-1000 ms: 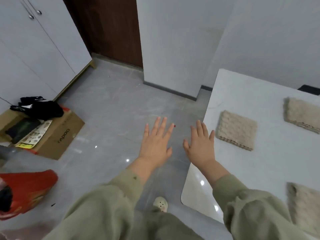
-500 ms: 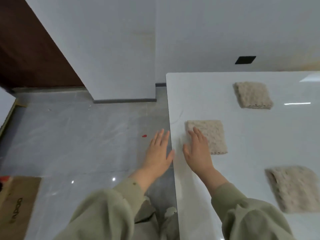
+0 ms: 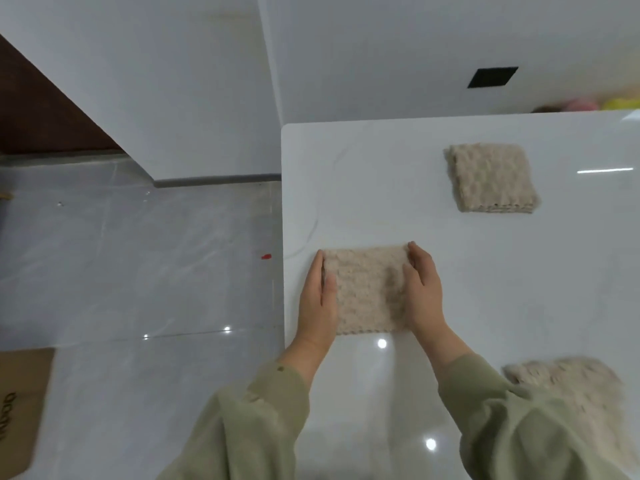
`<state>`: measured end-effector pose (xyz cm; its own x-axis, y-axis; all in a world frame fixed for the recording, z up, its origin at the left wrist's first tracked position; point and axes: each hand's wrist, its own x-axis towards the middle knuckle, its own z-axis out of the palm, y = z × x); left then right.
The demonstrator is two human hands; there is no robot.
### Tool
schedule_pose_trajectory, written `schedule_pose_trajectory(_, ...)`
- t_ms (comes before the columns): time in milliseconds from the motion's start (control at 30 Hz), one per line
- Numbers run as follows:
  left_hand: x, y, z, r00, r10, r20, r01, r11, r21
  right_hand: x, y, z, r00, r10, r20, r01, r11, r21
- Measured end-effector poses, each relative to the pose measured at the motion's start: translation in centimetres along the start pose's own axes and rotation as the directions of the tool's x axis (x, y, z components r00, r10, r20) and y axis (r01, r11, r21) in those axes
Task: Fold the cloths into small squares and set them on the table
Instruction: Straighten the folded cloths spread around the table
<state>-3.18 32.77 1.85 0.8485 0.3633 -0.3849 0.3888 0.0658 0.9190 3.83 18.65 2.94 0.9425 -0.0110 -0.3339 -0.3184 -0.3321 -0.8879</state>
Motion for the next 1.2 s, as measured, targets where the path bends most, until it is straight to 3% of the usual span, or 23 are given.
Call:
schedule_pose_trajectory(200,0.3,-0.7,2.0,0.994,0.031,-0.108,-0.035,0.999,-0.032,0.3,1.0,0.2,0.997,-0.036,0.070,0.035,0.999,0.012)
schedule_pose_trajectory(433,0.1,-0.8,2.2,0.990,0.066,-0.124,-0.065,0.998,0.006,-0.1,0.8,0.8,0.989,-0.048,0.137,0.044,0.999,0.031)
schedule_pose_trajectory(633,-0.3,-1.4,1.1,0.986,0.071,-0.150,-0.073,0.997,-0.007,-0.3,1.4,-0.3,0.998,-0.057,0.031,0.055,0.997,0.054)
schedule_pose_trajectory(1033,-0.6,-1.6,0.5,0.990,0.130,-0.048,-0.119,0.976,0.181,-1.8,1.7,0.5,0.998,-0.045,-0.035,0.046,0.999,0.018)
schedule_pose_trajectory(1133,0.3,-1.3,-1.0,0.985,0.164,0.057,-0.173,0.952,0.253,-2.5,2.2,0.0,0.991,-0.005,-0.133,0.011,0.999,0.046)
schedule_pose_trajectory(1200,1.4,-0.8,-2.1,0.952,0.237,0.195,-0.294,0.889,0.352,-3.3,2.6,0.0,0.978,-0.001,-0.207,0.009,0.999,0.039)
